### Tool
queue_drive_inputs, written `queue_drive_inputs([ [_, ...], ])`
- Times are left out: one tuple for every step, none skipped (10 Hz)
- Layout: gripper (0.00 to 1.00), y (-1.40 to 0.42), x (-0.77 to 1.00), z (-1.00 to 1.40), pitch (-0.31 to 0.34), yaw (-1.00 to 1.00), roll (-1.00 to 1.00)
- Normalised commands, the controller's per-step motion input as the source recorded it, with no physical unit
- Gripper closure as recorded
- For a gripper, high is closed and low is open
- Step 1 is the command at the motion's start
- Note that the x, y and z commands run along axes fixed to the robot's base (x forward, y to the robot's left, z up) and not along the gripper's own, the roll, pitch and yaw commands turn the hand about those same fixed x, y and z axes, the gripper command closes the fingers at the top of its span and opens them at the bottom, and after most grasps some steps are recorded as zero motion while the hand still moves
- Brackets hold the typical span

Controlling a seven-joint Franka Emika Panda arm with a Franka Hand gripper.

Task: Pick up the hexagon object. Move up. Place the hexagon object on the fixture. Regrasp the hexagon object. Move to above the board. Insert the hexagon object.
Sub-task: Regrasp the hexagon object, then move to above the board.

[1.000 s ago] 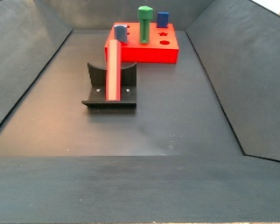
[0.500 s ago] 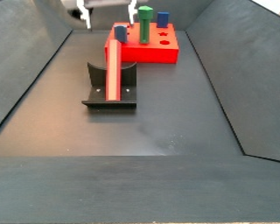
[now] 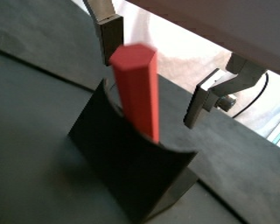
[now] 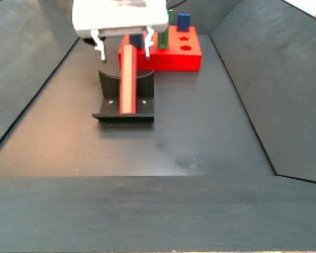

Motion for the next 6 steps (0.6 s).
queue_drive_inputs([
  [0.00,0.00,0.09,-0.24,-0.001,-0.03,0.08],
  [1.00,0.00,0.00,0.00,0.000,0.00,0.00],
  [1.00,0.11,-0.03,1.00,-0.062,0.02,-0.09],
  [1.00,0.11,-0.03,1.00,-0.064,0.01,-0.09],
  [1.00,0.10,-0.03,1.00,-0.062,0.00,-0.10],
  [1.00,0.10,-0.04,1.00,-0.054,-0.03,-0.08],
])
